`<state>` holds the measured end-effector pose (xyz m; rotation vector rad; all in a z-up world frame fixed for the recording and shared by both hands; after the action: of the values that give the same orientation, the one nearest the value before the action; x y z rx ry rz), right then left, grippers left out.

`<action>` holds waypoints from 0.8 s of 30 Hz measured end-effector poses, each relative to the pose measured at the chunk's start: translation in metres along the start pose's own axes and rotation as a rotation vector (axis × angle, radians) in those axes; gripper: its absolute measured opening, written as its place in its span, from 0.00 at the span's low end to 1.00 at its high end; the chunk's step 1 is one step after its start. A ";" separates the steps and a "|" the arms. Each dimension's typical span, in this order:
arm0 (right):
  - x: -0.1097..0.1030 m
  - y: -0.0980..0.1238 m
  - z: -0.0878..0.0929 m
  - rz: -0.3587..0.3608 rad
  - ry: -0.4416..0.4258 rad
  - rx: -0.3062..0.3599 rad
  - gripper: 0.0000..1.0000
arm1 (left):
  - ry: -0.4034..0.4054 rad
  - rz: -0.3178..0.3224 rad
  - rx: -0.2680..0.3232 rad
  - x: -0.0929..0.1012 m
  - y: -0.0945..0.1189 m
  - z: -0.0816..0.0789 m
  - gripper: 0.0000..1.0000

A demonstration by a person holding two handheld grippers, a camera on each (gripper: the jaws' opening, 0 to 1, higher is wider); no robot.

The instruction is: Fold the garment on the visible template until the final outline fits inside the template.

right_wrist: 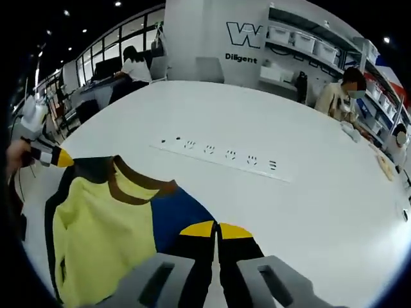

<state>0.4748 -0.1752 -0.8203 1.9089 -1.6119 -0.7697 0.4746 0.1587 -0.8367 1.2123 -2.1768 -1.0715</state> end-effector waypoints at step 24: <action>0.006 -0.026 0.013 0.022 -0.040 -0.022 0.00 | 0.074 -0.062 0.005 -0.017 -0.009 -0.004 0.03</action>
<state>0.4847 -0.1774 -0.8485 1.8684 -1.6390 -0.8178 0.4914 0.1685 -0.8414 1.3083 -2.0999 -1.0303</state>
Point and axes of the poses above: the point that each gripper's makers call its tool centre point, and the gripper's own axes: y roughly backward along the fingers, x roughly to its right, z roughly out of its underside, the point moved 1 cm from there along y, roughly backward along the fingers, and after that the axes turned 12 degrees about -y, right-handed, at the moved point
